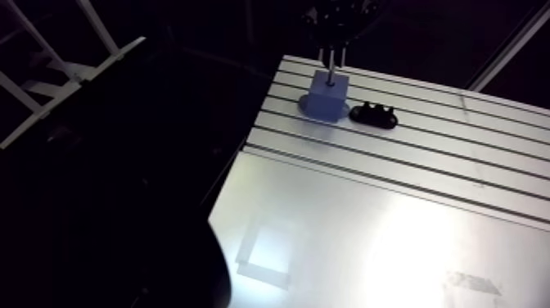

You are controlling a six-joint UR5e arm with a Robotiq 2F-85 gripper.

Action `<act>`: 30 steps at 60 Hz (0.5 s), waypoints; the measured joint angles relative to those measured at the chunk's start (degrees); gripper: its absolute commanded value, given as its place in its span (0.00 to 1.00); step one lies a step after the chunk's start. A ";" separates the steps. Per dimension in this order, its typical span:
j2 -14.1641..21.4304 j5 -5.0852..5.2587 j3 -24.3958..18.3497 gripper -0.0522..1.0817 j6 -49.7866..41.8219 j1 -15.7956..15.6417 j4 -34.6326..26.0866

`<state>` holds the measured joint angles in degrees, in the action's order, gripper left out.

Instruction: Pick up the M10 bolt and insert it into the hex recess until seated.

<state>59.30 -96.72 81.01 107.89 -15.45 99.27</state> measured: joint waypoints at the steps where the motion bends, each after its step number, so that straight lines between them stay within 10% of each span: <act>1: 0.00 0.00 -0.01 0.95 0.00 0.00 0.00; 30: -0.30 0.01 -0.15 0.95 0.01 0.09 0.33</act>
<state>59.00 -96.72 80.86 107.90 -15.36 99.60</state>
